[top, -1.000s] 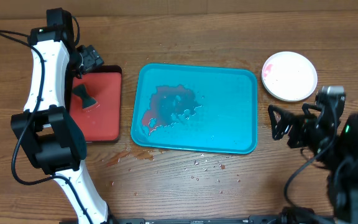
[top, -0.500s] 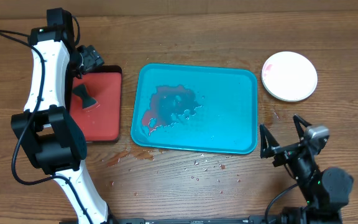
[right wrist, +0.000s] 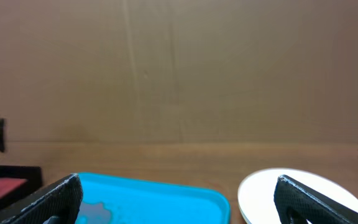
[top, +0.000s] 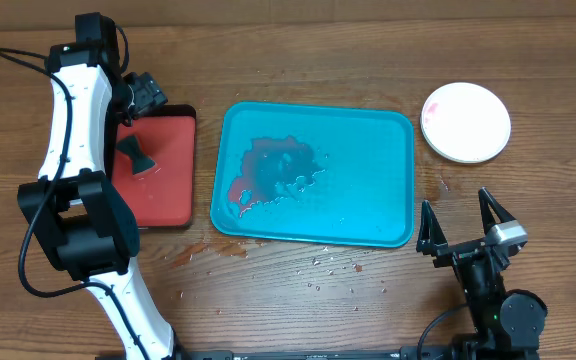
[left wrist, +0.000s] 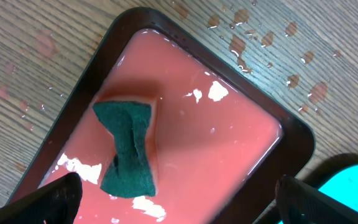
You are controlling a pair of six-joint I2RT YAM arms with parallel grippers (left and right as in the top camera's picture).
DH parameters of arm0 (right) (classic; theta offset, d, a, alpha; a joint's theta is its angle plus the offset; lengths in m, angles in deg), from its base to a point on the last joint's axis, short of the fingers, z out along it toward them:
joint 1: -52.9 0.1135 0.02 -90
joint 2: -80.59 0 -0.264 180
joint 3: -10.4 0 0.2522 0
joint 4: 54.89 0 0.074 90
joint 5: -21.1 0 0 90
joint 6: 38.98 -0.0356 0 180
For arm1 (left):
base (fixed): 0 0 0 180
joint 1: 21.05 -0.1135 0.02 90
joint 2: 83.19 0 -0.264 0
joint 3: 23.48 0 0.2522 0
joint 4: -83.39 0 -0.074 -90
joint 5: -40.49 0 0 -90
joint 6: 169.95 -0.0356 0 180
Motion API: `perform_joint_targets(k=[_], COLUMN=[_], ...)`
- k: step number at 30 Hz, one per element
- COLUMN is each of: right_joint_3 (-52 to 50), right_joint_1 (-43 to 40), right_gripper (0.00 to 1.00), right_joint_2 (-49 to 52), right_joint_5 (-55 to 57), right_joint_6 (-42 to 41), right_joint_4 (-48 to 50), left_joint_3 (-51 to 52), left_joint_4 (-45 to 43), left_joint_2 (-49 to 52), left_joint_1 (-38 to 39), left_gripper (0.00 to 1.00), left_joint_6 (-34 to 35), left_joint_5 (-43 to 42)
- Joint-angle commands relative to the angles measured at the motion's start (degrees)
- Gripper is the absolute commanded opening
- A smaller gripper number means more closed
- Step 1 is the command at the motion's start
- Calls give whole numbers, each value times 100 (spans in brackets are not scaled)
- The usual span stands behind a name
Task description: Clean dirty plates on tray and stack at the side
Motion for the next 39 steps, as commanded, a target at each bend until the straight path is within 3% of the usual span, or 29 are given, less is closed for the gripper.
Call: perform_joint_targets(k=[1,8,39], right_joint_3=[-63,-61,-63], right_joint_1=[52,52,52], right_gripper=[100,100,100], right_joint_2=[-57,-57,-57], right_joint_5=[540,1126,1016], right_joint_6=[-42,13,-17], right_joint_4=[-9,-920,-907], left_joint_3=[-87,-85,-87], left_joint_4=[-7,-7,-7], left_joint_2=[-181,-181,-181], left_joint_1=[35,39,33], left_gripper=[100,100,100], left_joint_6=[-39,-39,-39], left_joint_5=[-22,-22,-22])
